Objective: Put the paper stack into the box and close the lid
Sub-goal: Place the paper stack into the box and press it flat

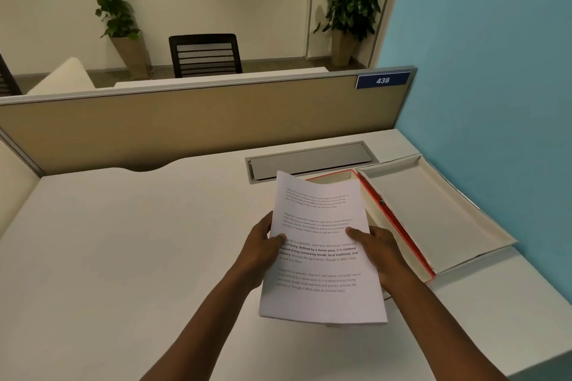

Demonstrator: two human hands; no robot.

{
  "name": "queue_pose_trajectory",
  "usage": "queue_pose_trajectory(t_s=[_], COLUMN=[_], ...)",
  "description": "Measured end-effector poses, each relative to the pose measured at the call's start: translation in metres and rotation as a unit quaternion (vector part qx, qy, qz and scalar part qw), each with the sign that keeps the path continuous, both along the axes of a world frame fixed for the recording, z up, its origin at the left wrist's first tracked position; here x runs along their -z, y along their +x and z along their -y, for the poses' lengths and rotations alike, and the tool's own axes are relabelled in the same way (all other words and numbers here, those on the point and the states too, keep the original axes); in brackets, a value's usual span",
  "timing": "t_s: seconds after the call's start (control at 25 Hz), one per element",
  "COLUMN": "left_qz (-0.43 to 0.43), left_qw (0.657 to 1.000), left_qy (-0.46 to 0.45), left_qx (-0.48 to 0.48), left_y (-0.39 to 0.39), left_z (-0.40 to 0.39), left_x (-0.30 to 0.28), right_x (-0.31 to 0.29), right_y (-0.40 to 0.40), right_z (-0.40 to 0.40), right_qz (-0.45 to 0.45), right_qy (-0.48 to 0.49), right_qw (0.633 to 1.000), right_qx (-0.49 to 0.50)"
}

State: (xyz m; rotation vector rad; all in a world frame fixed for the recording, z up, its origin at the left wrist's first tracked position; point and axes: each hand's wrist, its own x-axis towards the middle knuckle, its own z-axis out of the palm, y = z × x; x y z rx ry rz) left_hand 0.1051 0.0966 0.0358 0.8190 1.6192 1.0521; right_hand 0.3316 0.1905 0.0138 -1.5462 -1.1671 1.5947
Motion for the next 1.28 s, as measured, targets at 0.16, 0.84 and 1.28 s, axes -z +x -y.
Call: queue_pose_trajectory(t_s=[0.16, 0.84, 1.28], left_qz=[0.023, 0.102, 0.199], left_qw=[0.999, 0.994, 0.977], left_qy=[-0.007, -0.027, -0.039], left_qx=[-0.042, -0.004, -0.07], left_y=[0.051, 0.241, 0.299], left_z=[-0.027, -0.198, -0.243], left_x=[0.007, 0.003, 0.034], right_x=[-0.011, -0.007, 0.011], right_y=[0.046, 0.236, 0.266], right_z=[-0.04, -0.197, -0.282], right_qz=[0.019, 0.072, 0.162], right_qy=[-0.013, 0.035, 0.002], right_qw=[0.999, 0.997, 0.982], right_qx=[-0.03, -0.015, -0.097])
